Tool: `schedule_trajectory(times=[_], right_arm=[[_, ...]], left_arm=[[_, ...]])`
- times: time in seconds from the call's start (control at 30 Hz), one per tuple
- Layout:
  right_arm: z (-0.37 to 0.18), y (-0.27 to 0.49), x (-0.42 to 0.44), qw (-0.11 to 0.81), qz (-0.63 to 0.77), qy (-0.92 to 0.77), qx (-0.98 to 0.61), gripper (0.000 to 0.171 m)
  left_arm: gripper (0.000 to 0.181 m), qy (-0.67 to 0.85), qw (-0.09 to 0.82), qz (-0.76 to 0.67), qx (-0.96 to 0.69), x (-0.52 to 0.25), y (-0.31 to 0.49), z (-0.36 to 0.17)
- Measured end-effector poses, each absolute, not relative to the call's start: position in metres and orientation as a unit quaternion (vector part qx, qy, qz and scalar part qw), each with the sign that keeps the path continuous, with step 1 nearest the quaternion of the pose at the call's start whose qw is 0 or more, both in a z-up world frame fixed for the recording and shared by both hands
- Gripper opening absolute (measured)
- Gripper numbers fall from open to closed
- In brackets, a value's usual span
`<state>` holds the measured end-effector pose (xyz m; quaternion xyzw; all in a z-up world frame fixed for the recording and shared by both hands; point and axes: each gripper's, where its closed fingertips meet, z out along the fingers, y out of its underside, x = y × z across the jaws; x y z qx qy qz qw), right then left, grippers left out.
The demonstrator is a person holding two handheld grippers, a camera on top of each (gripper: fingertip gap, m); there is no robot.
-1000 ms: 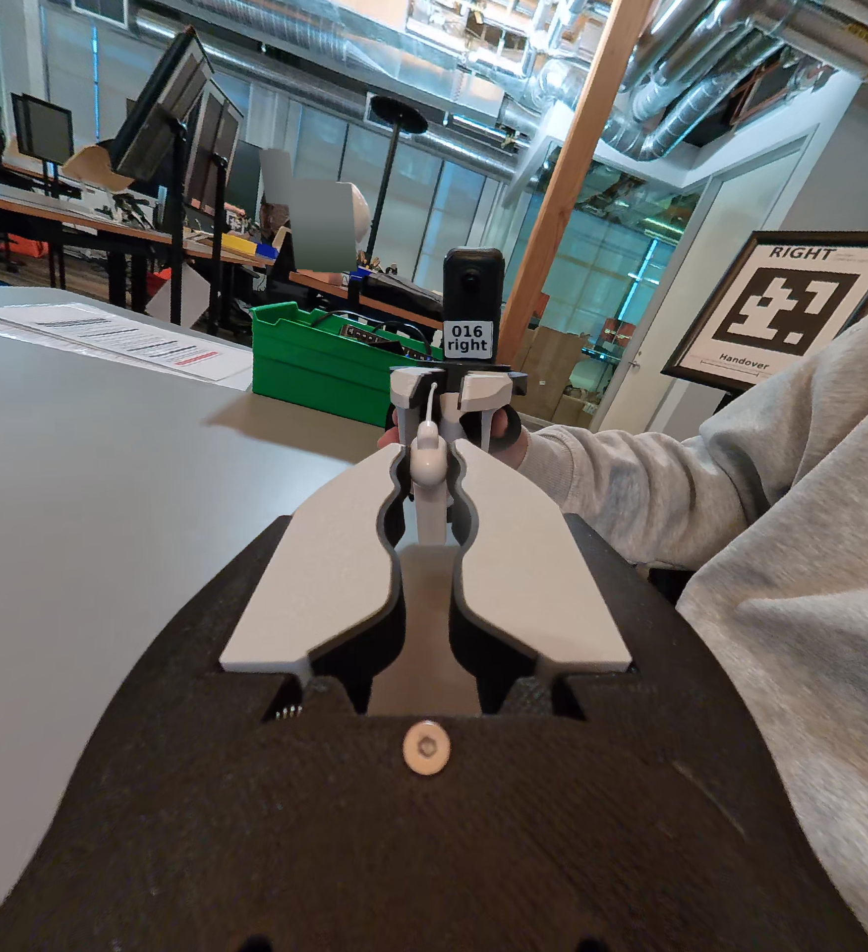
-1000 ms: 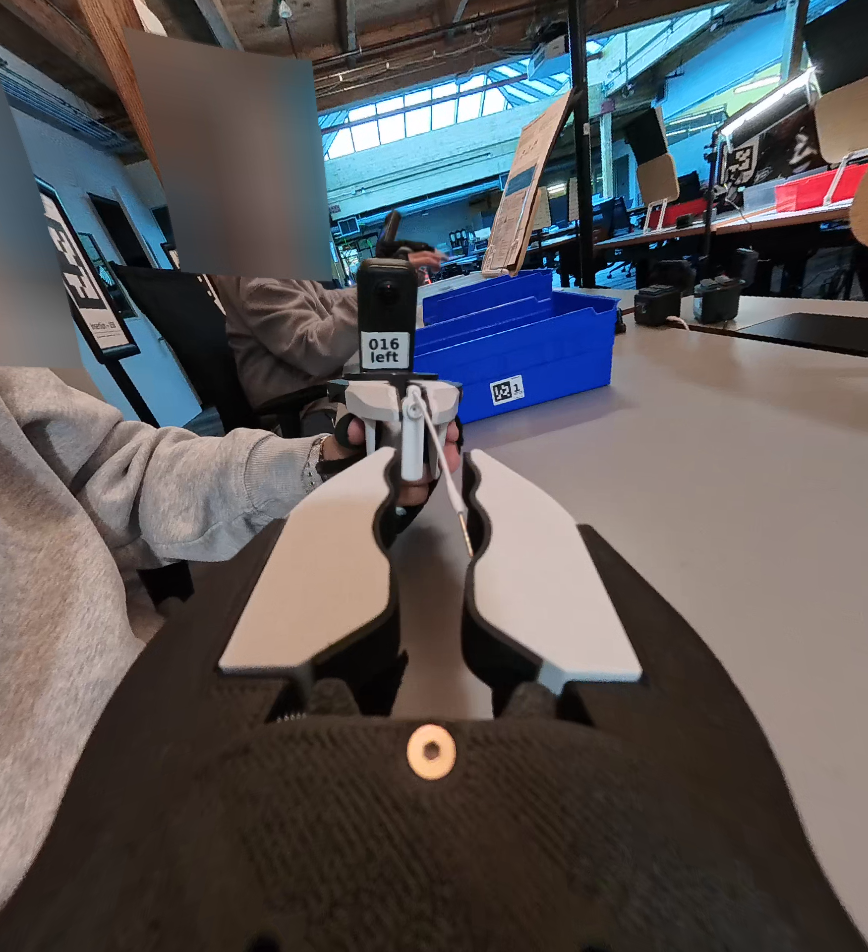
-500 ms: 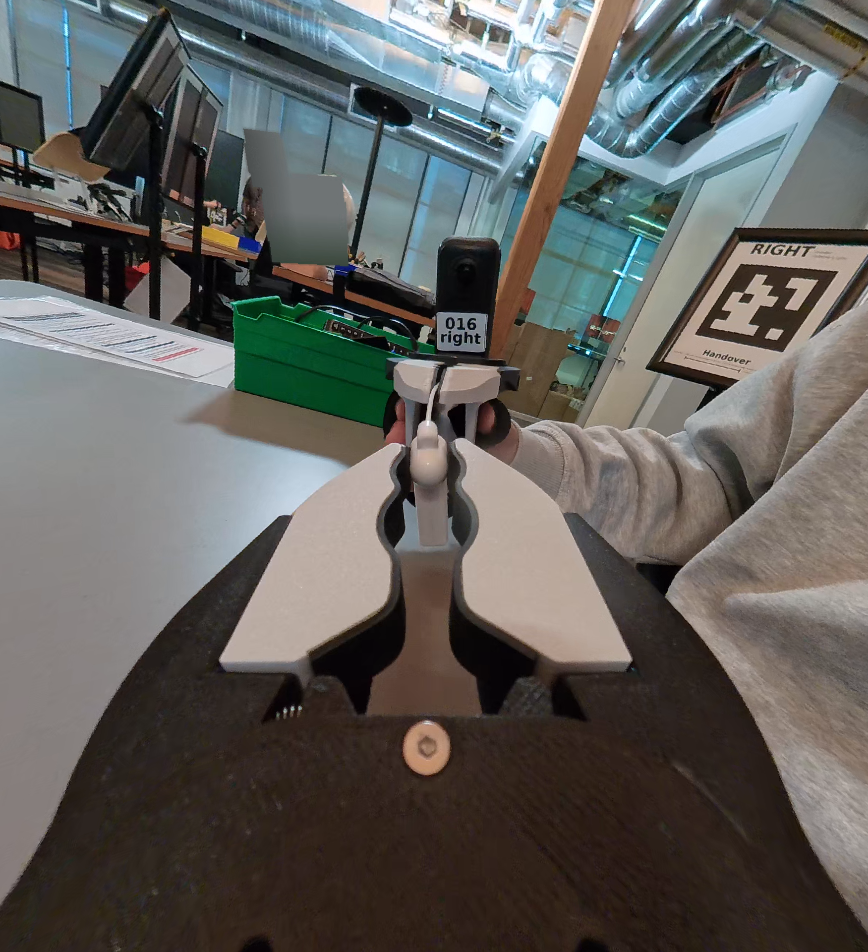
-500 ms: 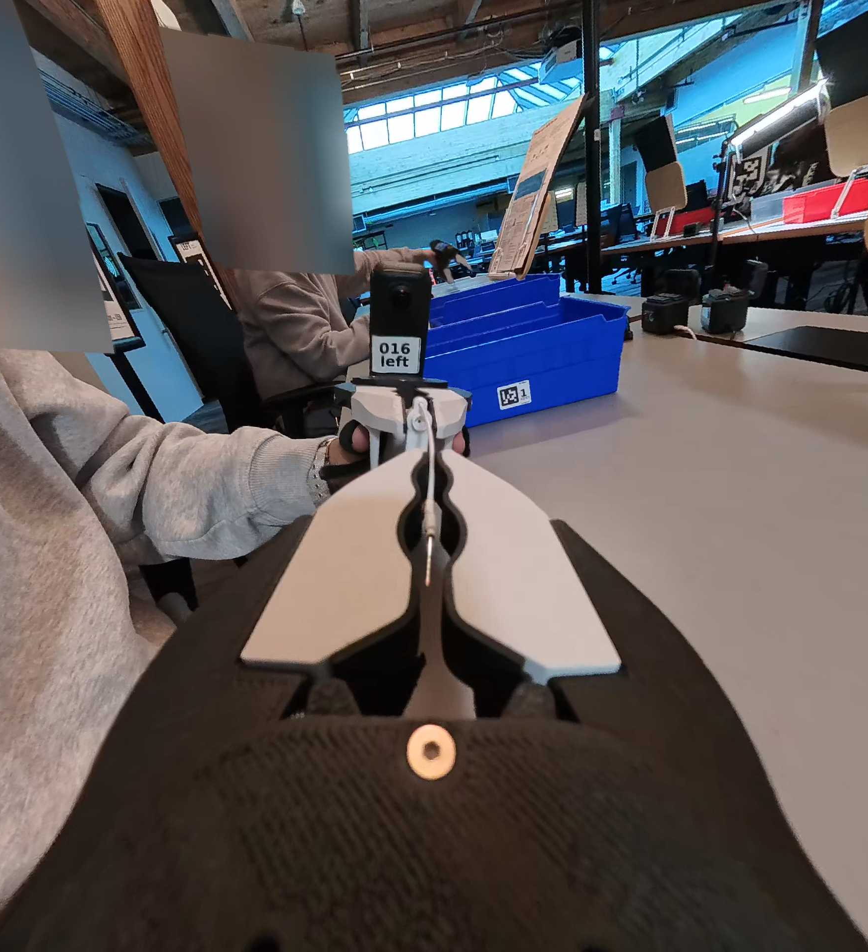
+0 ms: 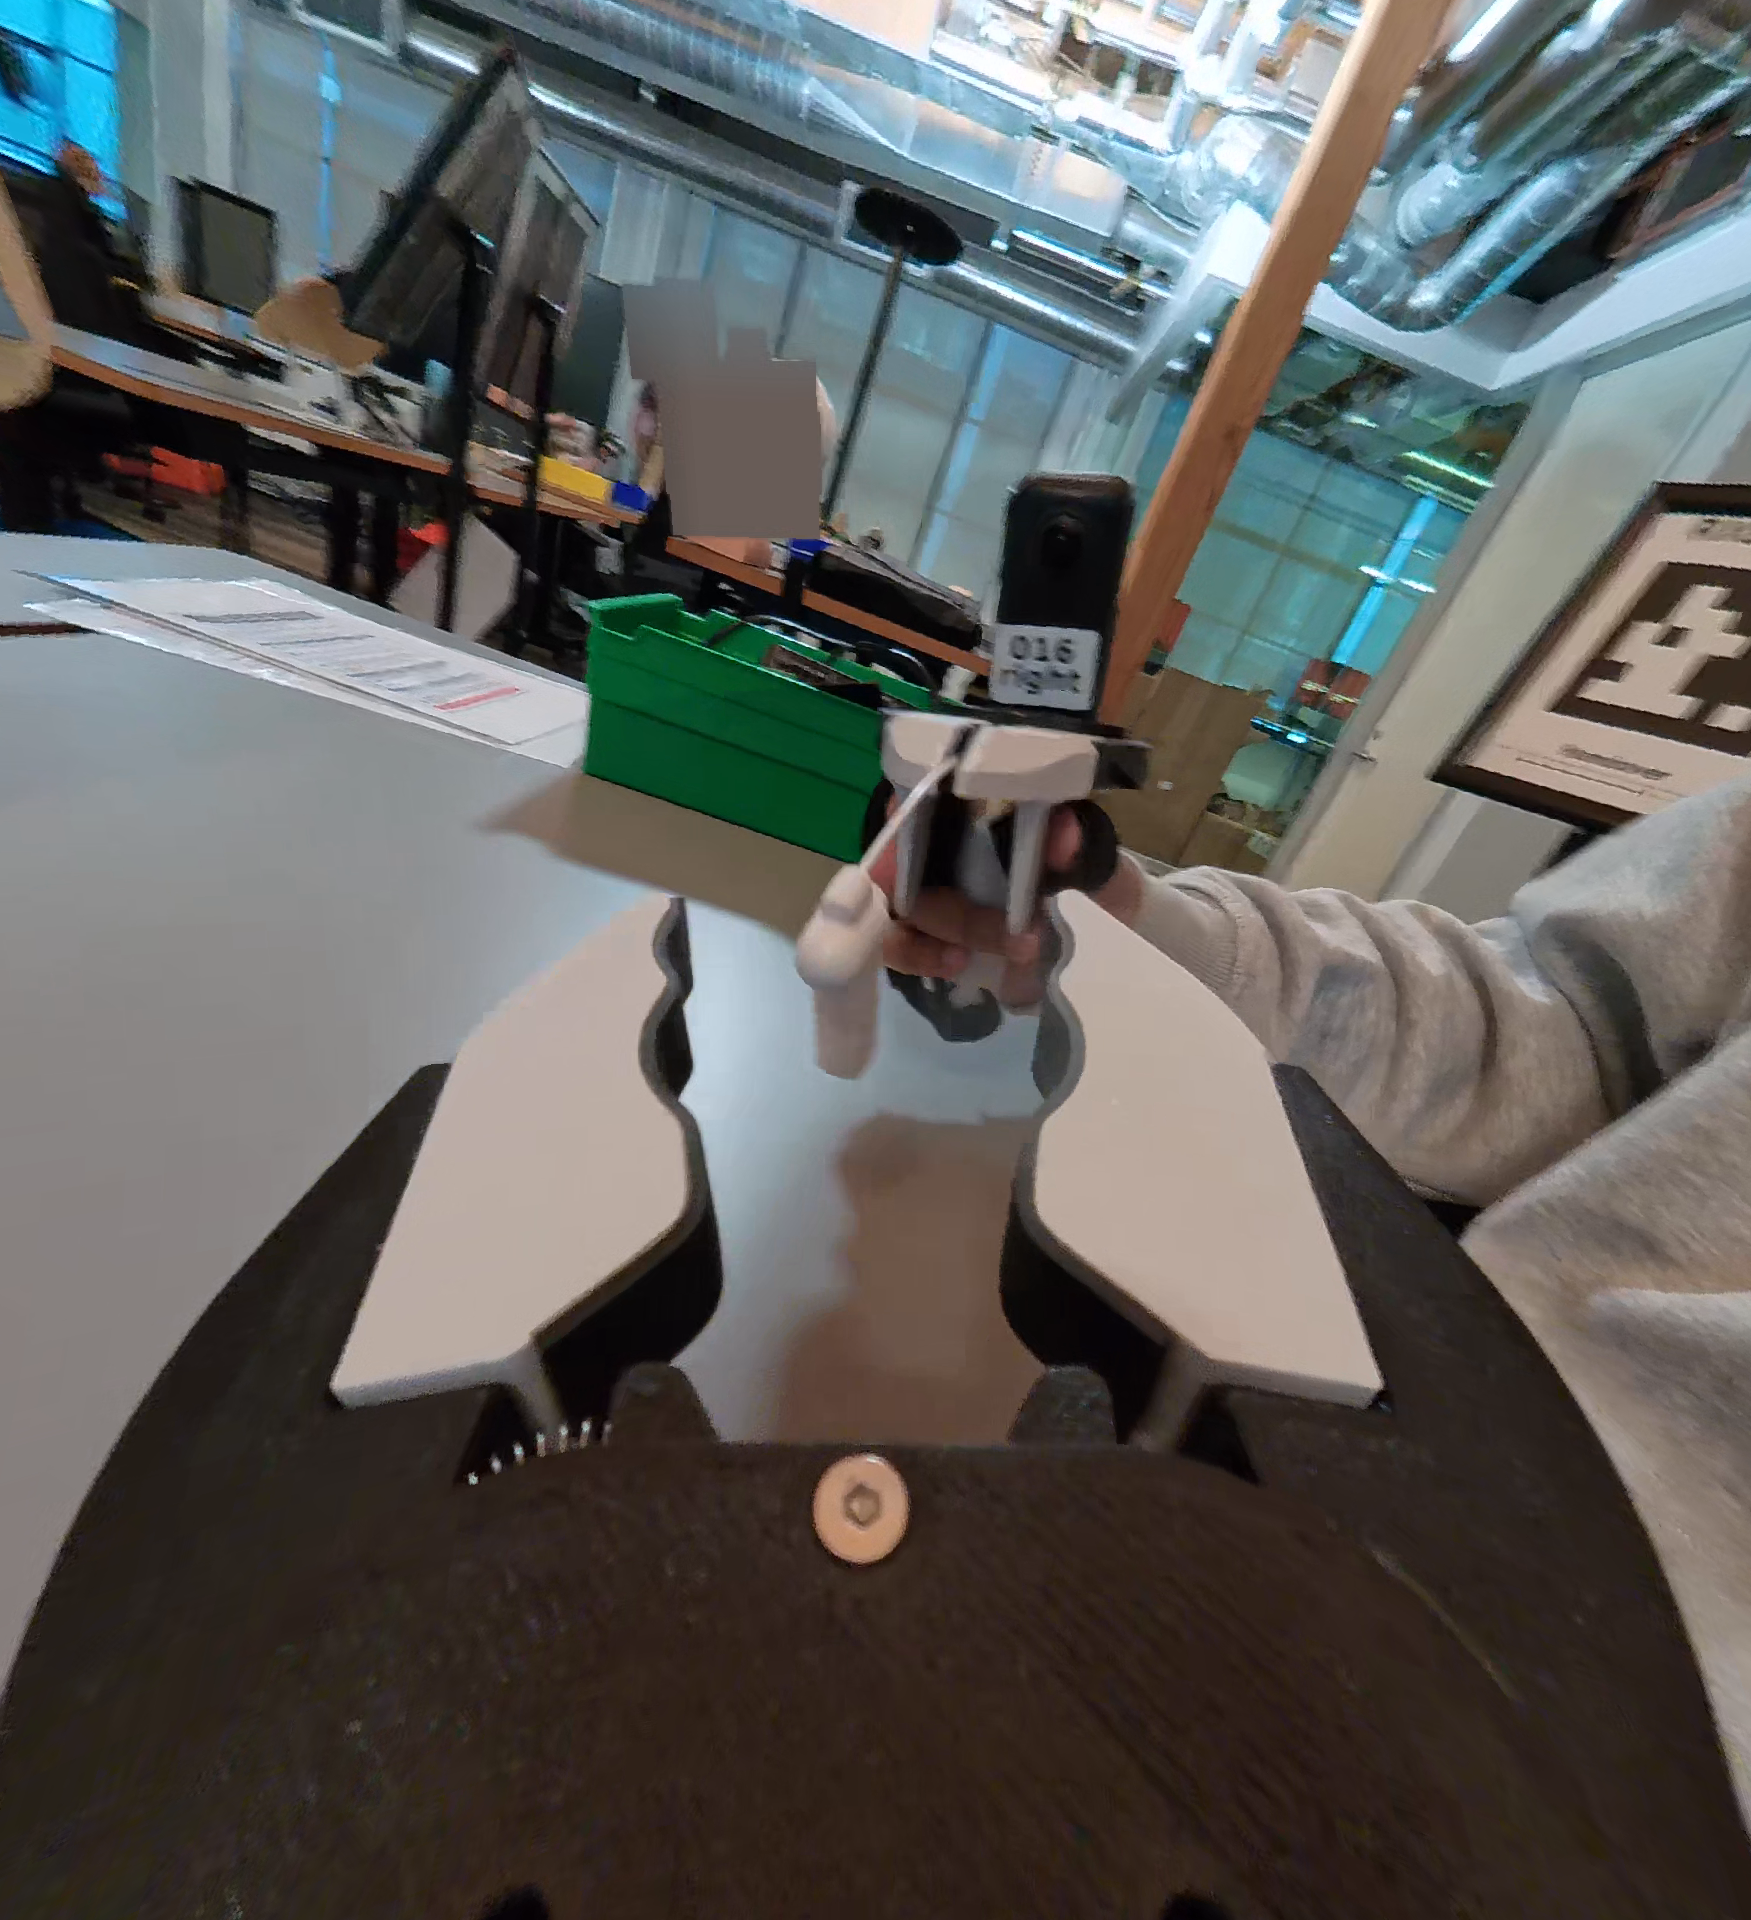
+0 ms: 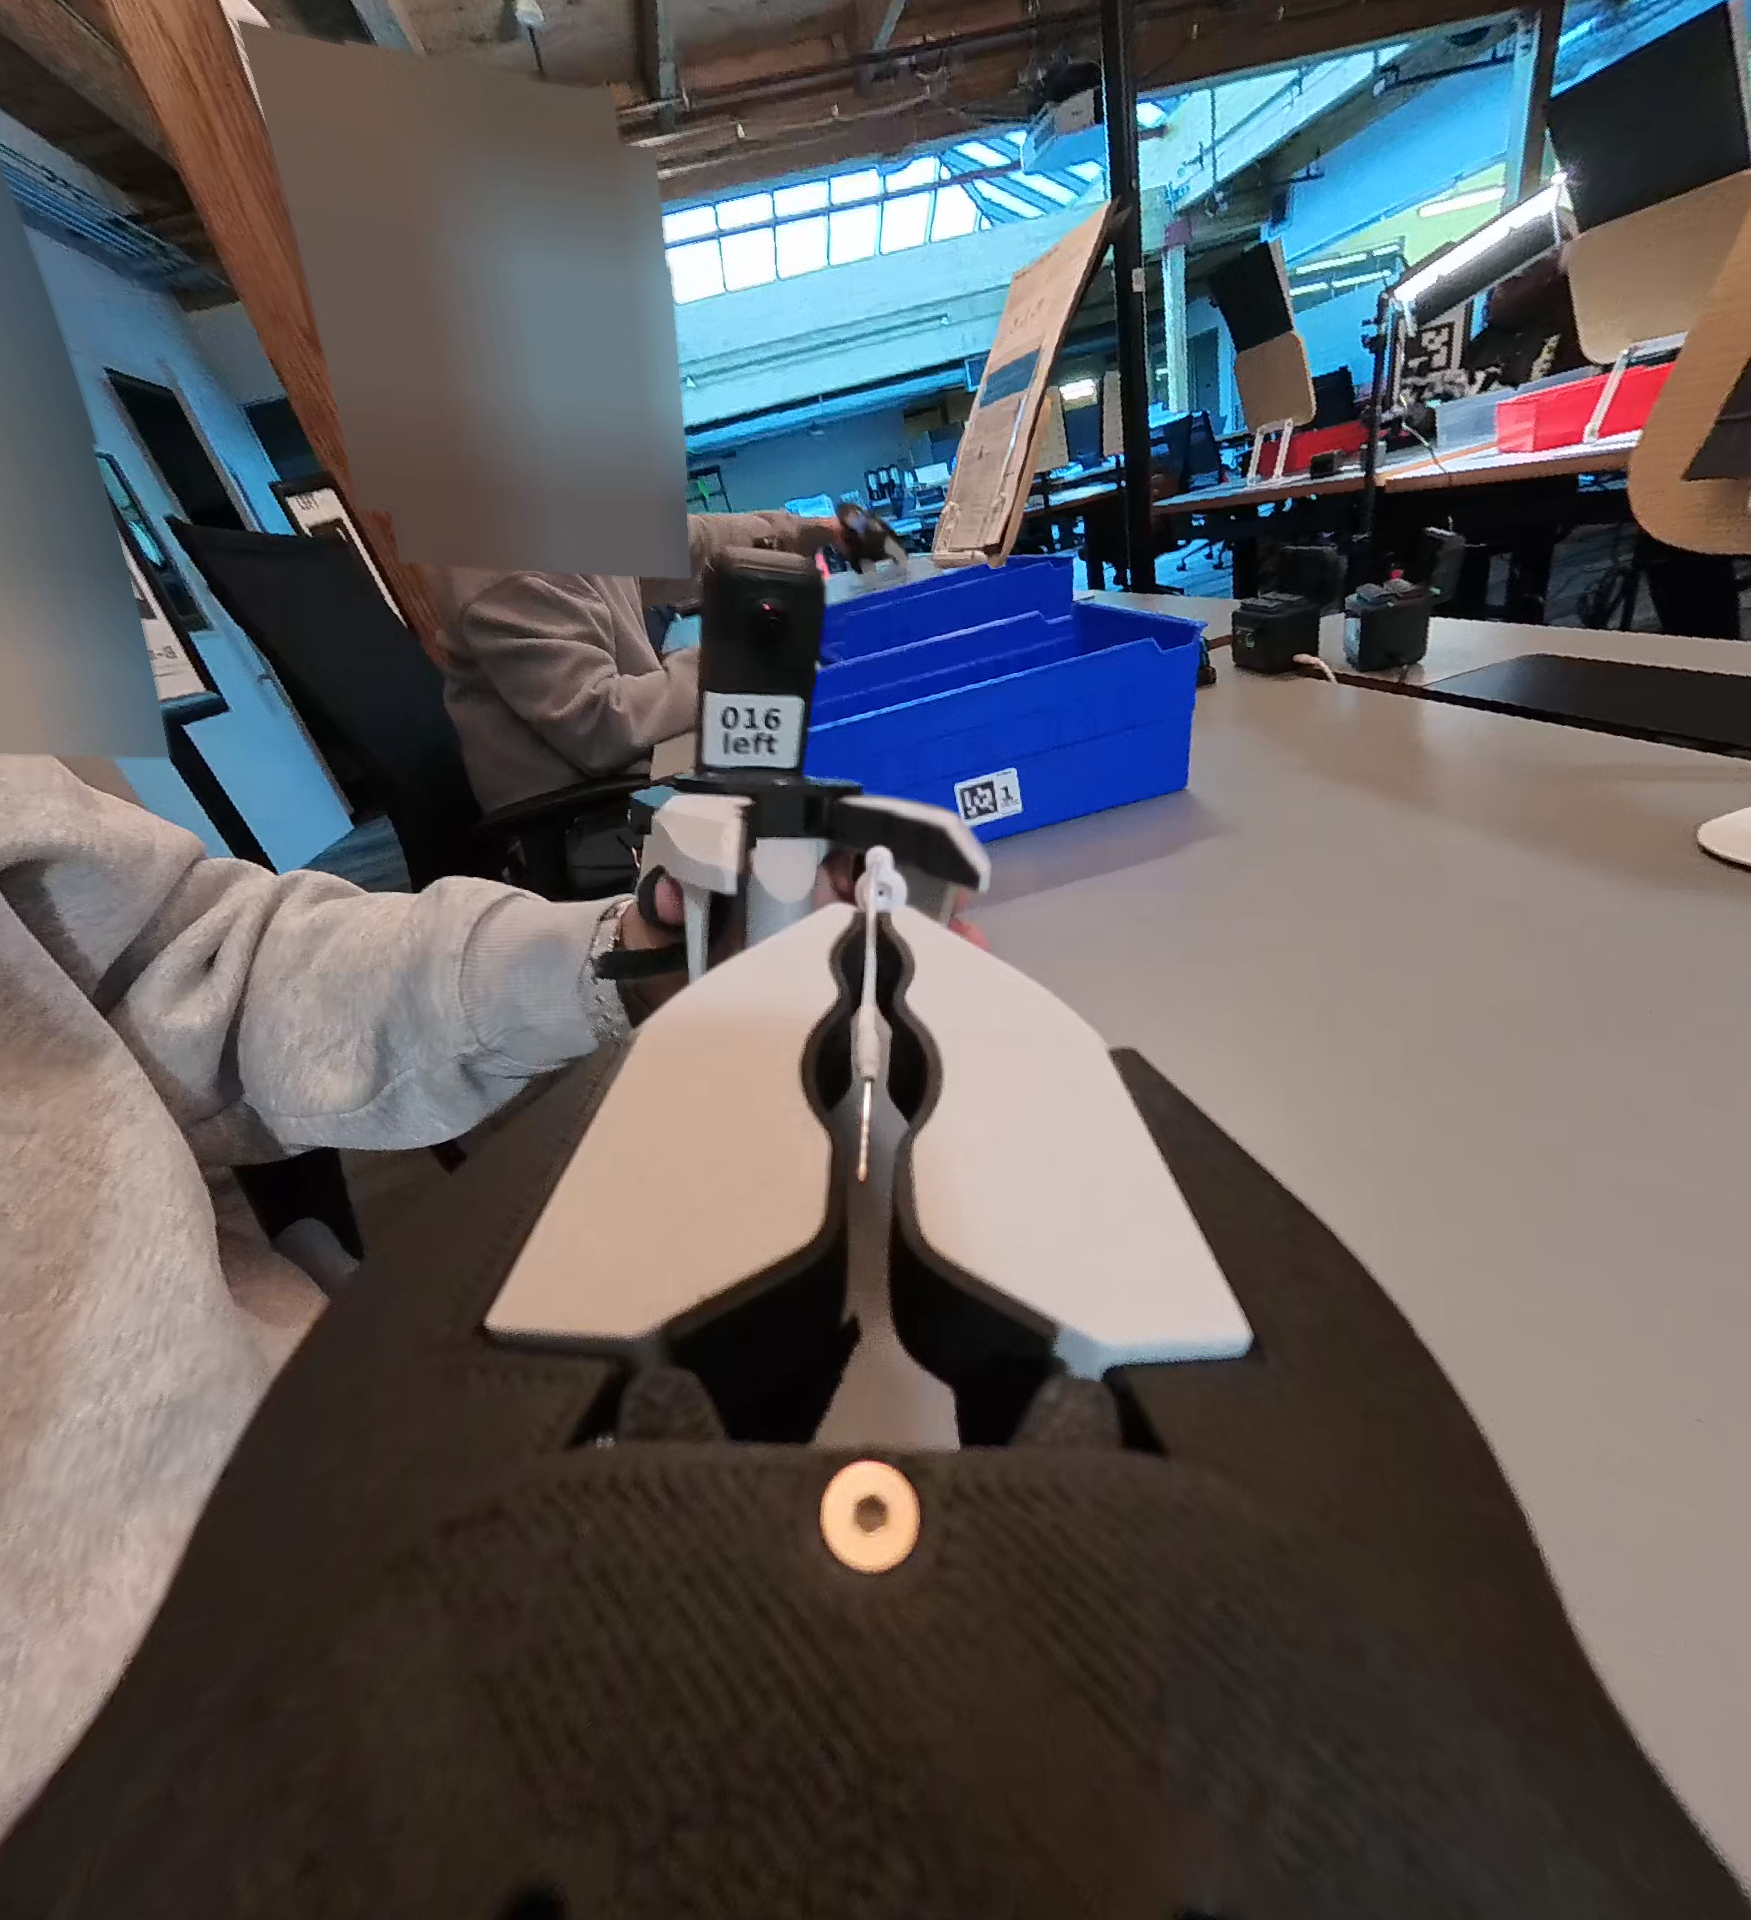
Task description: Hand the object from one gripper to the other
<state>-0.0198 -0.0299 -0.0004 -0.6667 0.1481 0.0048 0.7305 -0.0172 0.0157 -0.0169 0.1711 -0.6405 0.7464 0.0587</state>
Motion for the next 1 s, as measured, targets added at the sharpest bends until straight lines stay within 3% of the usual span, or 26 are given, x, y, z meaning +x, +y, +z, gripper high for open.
schedule_trajectory(times=[0.07,0.17,0.37,0.57,0.9,1.0], right_arm=[[-0.007,-0.029,-0.018,0.715,-0.011,0.15,-0.683,0.001],[-0.016,-0.025,-0.017,0.687,-0.039,0.145,-0.711,0.001],[-0.036,-0.013,-0.022,0.628,-0.077,0.116,-0.765,0.001],[-0.044,-0.006,-0.027,0.606,-0.084,0.099,-0.785,0.001],[-0.045,-0.007,-0.028,0.603,-0.079,0.099,-0.788,0.001],[-0.045,-0.007,-0.028,0.605,-0.078,0.099,-0.786,0.001]], left_arm=[[0.076,-0.631,0.002,0.751,0.193,-0.005,0.022,-0.013],[0.075,-0.637,-0.055,0.746,0.188,-0.001,0.027,-0.009],[0.038,-0.72,-0.098,0.676,0.123,-0.019,0.006,-0.027],[0.027,-0.798,-0.208,0.564,0.045,-0.029,-0.008,-0.056],[0.001,-0.802,-0.231,0.548,0.051,-0.021,-0.003,-0.063],[0.0,-0.807,-0.231,0.542,0.045,-0.023,-0.004,-0.064]])
